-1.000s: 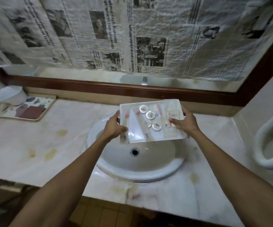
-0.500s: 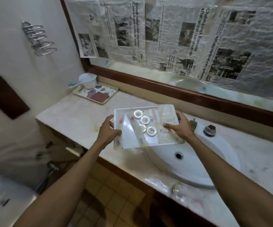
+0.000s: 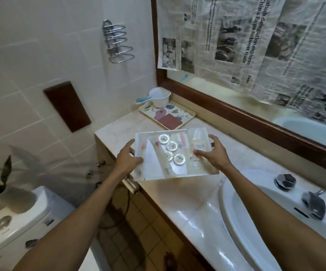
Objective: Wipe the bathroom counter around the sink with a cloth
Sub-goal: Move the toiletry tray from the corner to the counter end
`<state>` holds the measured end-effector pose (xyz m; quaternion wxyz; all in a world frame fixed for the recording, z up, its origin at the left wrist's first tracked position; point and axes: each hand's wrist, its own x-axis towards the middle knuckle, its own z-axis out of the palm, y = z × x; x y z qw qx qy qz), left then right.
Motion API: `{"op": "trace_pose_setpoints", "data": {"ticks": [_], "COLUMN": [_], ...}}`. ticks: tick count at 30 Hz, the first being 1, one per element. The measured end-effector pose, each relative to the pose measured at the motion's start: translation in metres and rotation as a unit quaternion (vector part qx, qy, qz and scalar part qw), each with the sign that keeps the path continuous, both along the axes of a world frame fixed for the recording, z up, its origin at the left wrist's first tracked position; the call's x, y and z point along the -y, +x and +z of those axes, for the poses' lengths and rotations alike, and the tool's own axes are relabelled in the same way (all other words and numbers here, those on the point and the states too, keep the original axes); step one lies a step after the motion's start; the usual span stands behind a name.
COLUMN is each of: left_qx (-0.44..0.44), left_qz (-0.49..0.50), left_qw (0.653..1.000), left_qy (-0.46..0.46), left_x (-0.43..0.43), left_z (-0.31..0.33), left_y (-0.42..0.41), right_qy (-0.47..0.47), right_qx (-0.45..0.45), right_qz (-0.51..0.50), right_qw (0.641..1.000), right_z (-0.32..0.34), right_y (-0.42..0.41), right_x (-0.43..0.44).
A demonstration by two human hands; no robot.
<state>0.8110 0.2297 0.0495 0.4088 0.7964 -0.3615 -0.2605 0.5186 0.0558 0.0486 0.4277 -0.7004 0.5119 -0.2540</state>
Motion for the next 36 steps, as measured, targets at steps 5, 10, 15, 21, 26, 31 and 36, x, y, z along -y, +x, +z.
{"op": "trace_pose_setpoints", "data": {"ticks": [5, 10, 15, 21, 26, 31, 36], "left_qx": [-0.009, -0.041, -0.055, -0.048, -0.032, -0.04, -0.035], "left_qz": [0.026, 0.059, 0.093, 0.099, 0.106, 0.11, 0.115], "left_qw": [0.999, 0.997, 0.992, 0.989, 0.986, 0.983, 0.982], "left_qy": [0.018, 0.037, 0.065, 0.097, 0.122, 0.141, 0.146], "left_x": [0.041, 0.065, 0.072, 0.083, 0.096, 0.111, 0.123], "left_z": [-0.017, -0.037, -0.052, -0.069, -0.089, -0.111, -0.127], "left_y": [0.057, 0.106, 0.158, 0.231, 0.286, 0.32, 0.335], "right_qy": [0.017, 0.042, 0.069, 0.091, 0.1, 0.127, 0.133], "right_qx": [-0.005, -0.012, -0.019, -0.036, -0.084, -0.131, -0.151], "right_qz": [0.014, 0.047, 0.073, 0.094, 0.113, 0.111, 0.13], "right_qw": [1.0, 0.998, 0.995, 0.991, 0.985, 0.977, 0.971], "right_z": [-0.023, -0.041, -0.061, -0.083, -0.105, -0.129, -0.152], "right_y": [0.064, 0.123, 0.187, 0.272, 0.336, 0.377, 0.397], "right_x": [0.053, 0.091, 0.112, 0.131, 0.149, 0.17, 0.187]}}
